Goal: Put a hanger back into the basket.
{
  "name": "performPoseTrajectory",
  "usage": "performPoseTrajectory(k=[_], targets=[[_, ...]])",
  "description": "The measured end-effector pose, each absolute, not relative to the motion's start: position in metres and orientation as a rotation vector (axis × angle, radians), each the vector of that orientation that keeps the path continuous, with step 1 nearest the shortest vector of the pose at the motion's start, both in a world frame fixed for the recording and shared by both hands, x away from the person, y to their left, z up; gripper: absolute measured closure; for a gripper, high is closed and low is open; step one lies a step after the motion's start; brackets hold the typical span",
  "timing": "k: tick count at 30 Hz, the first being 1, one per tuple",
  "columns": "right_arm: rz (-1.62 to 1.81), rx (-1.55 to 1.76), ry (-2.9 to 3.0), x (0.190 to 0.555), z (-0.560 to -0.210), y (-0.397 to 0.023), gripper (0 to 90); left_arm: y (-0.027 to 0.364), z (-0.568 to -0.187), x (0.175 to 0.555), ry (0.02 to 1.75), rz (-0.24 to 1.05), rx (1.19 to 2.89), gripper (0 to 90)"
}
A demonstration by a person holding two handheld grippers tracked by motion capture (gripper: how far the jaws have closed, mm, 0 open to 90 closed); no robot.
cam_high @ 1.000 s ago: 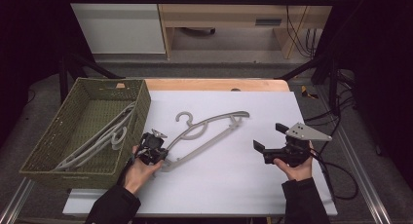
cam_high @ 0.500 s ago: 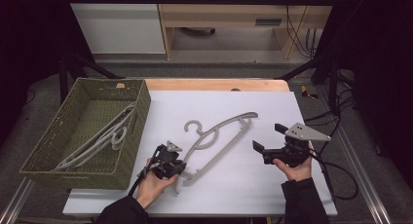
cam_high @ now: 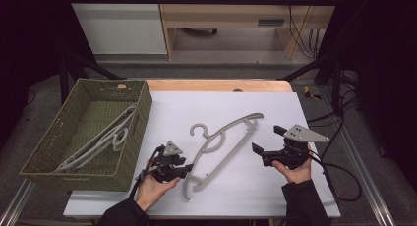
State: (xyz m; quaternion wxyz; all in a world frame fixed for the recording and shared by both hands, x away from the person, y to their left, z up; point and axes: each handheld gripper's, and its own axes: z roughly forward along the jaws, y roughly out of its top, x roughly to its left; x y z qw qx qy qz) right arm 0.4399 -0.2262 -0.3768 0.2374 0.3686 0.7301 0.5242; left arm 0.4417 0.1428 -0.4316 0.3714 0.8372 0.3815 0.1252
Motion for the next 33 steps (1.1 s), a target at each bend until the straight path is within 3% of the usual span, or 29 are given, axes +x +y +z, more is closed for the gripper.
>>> performPoseTrajectory(k=[13,19,33], targets=[[1.42,0.988,2.043,0.439,-0.378,-0.194,1.5,0.2,-0.379,0.436,0.82,0.38,1.924,28.0],[1.441,1.01,2.027,0.441,-0.379,-0.188,1.2,0.218,-0.362,0.434,0.777,0.471,1.884,13.3],[1.424,1.025,2.095,0.448,-0.391,-0.154,2.9,0.256,-0.353,0.443,0.841,0.533,1.854,6.0]])
